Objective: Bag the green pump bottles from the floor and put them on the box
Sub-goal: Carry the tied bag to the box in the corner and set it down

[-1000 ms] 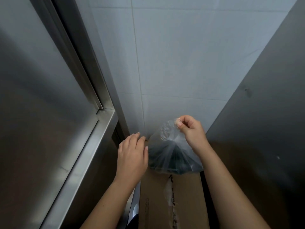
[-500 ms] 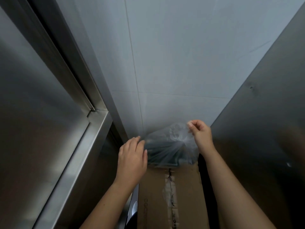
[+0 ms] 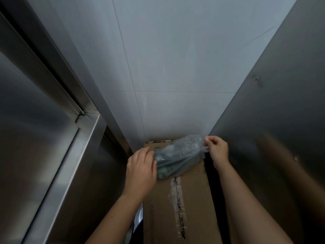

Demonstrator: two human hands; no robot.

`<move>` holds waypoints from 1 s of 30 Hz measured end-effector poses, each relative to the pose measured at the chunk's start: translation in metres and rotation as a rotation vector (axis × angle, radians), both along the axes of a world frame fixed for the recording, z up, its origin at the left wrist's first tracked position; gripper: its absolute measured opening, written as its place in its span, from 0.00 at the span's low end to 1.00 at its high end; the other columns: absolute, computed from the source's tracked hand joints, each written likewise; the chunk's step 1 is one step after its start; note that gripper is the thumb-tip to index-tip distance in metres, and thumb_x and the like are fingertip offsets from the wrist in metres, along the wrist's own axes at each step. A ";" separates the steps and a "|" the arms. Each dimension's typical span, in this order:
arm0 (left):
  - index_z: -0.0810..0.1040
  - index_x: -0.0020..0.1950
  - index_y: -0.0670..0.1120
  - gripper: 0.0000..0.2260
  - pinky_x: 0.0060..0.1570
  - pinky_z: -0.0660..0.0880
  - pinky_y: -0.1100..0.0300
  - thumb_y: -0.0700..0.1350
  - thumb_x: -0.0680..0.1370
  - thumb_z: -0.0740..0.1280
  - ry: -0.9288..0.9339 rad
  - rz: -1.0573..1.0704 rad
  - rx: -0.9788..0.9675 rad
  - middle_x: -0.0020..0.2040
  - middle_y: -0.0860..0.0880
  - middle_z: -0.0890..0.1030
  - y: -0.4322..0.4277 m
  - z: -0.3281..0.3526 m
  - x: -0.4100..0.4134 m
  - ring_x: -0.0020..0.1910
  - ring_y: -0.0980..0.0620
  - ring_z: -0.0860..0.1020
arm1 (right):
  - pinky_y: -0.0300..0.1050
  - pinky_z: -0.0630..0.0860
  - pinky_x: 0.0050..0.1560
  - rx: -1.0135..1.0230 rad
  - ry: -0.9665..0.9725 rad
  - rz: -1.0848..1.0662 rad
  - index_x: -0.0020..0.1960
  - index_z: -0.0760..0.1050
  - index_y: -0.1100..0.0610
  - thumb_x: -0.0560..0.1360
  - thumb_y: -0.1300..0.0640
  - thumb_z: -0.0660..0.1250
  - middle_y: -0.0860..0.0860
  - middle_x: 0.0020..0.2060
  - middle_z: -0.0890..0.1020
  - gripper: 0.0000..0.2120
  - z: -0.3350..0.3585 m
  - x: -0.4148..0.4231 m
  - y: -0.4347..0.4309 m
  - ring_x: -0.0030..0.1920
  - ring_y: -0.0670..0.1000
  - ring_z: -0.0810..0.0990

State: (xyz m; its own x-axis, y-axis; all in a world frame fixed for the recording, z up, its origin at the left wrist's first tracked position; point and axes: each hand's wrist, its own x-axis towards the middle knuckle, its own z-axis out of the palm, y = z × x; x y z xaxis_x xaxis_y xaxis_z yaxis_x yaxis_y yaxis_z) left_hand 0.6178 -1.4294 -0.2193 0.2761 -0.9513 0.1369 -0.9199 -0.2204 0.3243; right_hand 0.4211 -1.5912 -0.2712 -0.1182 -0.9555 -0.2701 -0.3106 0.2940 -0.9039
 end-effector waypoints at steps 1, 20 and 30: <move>0.78 0.55 0.43 0.19 0.55 0.73 0.49 0.49 0.74 0.53 0.001 -0.005 -0.004 0.55 0.44 0.80 0.000 -0.001 -0.001 0.55 0.45 0.78 | 0.53 0.75 0.45 0.015 0.003 -0.013 0.33 0.75 0.50 0.73 0.63 0.66 0.50 0.31 0.78 0.13 -0.002 -0.002 0.002 0.40 0.55 0.77; 0.78 0.55 0.43 0.12 0.57 0.71 0.48 0.42 0.73 0.68 0.040 -0.081 0.021 0.55 0.44 0.79 0.010 -0.003 -0.032 0.56 0.45 0.77 | 0.41 0.70 0.49 0.038 0.019 -0.031 0.57 0.77 0.62 0.74 0.63 0.65 0.55 0.49 0.81 0.12 0.001 -0.028 0.045 0.50 0.52 0.78; 0.78 0.52 0.45 0.11 0.54 0.74 0.50 0.46 0.73 0.63 -0.043 -0.060 -0.095 0.53 0.46 0.80 0.016 0.011 -0.049 0.55 0.47 0.78 | 0.39 0.69 0.52 -0.094 0.067 0.031 0.57 0.77 0.61 0.76 0.59 0.63 0.56 0.53 0.81 0.12 0.036 -0.037 0.068 0.53 0.50 0.77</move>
State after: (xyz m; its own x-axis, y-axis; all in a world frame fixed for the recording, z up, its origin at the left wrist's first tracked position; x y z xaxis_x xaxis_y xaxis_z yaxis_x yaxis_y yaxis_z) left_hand 0.5690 -1.4130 -0.2082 0.2115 -0.9480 0.2380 -0.9440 -0.1350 0.3011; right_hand 0.3836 -1.5232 -0.2350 -0.1032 -0.9798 -0.1714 -0.3792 0.1981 -0.9039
